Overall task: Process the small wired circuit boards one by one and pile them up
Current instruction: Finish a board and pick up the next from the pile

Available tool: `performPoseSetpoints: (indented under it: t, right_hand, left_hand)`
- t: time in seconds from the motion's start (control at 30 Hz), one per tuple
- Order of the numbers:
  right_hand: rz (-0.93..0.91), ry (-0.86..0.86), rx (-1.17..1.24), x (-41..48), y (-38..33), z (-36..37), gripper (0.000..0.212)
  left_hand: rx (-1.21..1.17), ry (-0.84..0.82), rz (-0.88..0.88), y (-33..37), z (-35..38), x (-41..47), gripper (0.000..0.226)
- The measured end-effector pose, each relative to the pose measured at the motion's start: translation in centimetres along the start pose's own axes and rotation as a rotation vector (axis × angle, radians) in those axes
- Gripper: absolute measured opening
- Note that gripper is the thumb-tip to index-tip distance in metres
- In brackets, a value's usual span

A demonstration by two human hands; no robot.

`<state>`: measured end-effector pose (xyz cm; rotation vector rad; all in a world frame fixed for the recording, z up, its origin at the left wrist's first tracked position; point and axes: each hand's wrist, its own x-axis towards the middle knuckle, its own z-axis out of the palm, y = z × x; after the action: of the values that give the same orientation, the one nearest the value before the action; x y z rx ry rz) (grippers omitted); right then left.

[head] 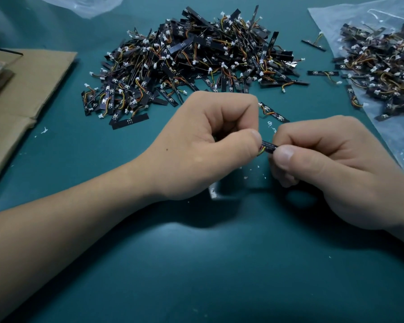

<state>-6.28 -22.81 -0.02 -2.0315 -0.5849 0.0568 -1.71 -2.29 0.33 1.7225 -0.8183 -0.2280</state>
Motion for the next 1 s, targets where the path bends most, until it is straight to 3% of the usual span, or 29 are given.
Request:
performPoseSetpoints:
  t: [0.17,0.3,0.37,0.4,0.47,0.53,0.7,0.87,1.0]
  right_hand:
    - [-0.035,-0.012,0.02,-0.3,0.4,-0.2,0.044]
    - [0.006,0.396,0.189,0.3,0.7,-0.1,0.024]
    - [0.08,0.517,0.277,1.0,1.0,-0.2,0.023]
    - [0.105,0.521,0.275,1.1,1.1,-0.3,0.024]
    - [0.114,0.455,0.216,1.0,1.2,-0.1,0.023]
    - [0.087,0.356,0.126,0.6,0.9,0.3,0.019]
    - [0.066,0.333,-0.012,0.4,1.1,0.6,0.015]
    - [0.056,0.382,-0.115,0.4,1.5,0.5,0.035]
    - [0.038,0.401,-0.196,0.4,1.3,0.4,0.015]
  left_hand:
    - [-0.015,0.069,0.092,-0.1,0.2,-0.1,0.016]
    - [-0.016,0.409,0.028,-0.5,0.1,0.7,0.01]
    - [0.156,0.47,-0.057,-0.9,0.2,0.8,0.011]
    - [0.32,0.417,-0.113,-1.1,0.5,0.6,0.01]
    - [0.827,0.236,-0.234,-1.0,1.4,0.1,0.03]
    - [1.005,0.158,-0.202,-0.6,1.8,-0.3,0.037]
    - [0.718,0.164,-0.107,-0.9,1.1,-0.2,0.031]
    - [0.371,0.234,-0.019,-0.7,0.7,0.3,0.023]
    - [0.182,0.241,-0.056,-0.8,0.4,0.6,0.017]
